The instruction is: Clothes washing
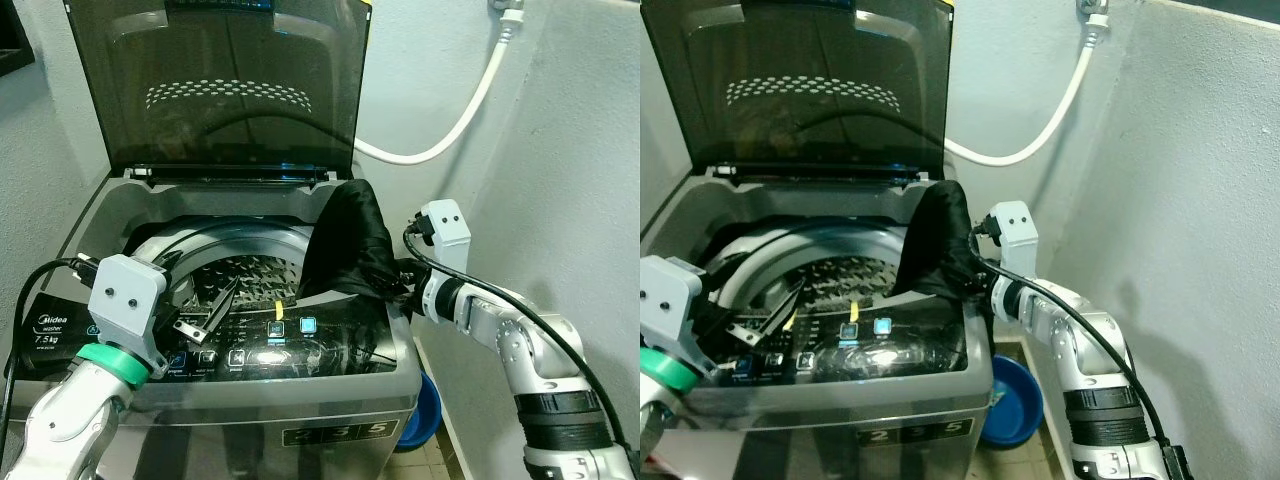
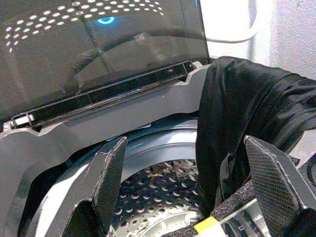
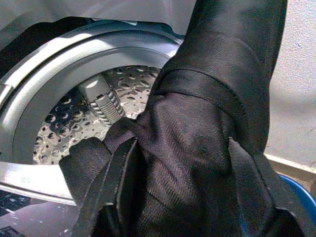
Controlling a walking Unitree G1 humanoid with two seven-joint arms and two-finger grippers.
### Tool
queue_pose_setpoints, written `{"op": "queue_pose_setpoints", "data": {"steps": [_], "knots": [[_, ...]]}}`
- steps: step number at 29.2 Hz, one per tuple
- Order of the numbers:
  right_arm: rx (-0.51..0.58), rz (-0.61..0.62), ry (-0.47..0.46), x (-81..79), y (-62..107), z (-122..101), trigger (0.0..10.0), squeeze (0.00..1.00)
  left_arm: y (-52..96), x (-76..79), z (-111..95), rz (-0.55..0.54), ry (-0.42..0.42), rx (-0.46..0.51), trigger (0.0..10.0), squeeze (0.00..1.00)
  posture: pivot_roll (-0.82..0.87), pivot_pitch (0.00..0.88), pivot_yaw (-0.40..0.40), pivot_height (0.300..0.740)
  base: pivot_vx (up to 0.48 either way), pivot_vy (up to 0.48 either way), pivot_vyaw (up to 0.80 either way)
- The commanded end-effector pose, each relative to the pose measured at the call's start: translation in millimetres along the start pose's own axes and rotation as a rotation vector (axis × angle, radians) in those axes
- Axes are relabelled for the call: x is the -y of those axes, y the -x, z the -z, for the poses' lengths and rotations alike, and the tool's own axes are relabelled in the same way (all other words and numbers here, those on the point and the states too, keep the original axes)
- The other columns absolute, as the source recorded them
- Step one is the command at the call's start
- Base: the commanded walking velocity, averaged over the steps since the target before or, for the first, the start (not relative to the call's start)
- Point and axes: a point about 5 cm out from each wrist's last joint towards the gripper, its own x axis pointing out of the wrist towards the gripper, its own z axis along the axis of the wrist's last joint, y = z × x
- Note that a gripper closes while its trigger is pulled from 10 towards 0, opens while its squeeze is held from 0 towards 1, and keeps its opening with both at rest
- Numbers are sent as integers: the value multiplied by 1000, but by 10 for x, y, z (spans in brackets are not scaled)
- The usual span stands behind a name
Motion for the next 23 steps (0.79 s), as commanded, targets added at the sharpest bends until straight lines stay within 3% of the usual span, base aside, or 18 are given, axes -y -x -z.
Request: {"op": "queue_pose_setpoints", "data": {"steps": [1,13,14,15,18,19,21,23], "knots": [[-78,-17,-29,-44,-31,178,0,0,24,13,-5,5,1,-7,10000,0,118,45,22,740,0,0,0],[18,-97,-36,-214,-70,-25,0,0,20,18,-3,0,0,-5,10000,0,114,45,20,740,0,0,0],[61,-143,-42,-336,-130,-152,0,0,16,17,-2,-5,2,-1,10000,0,108,39,16,740,0,0,0],[61,-143,-42,-336,-130,-152,0,0,16,17,-2,-5,2,-1,10000,0,108,39,16,740,0,0,0],[202,-264,-77,-704,-300,-582,0,0,3,20,2,-13,6,7,10000,0,103,31,18,740,0,0,0],[202,-264,-77,-704,-300,-582,0,0,3,20,2,-13,6,7,10000,0,103,31,18,740,0,0,0],[299,-333,-88,-973,-388,-909,0,0,-9,34,2,-10,10,11,10000,0,102,30,19,740,0,0,0],[299,-333,-88,-973,-388,-909,0,0,-9,34,2,-10,10,11,10000,0,102,30,19,740,0,0,0]]}}
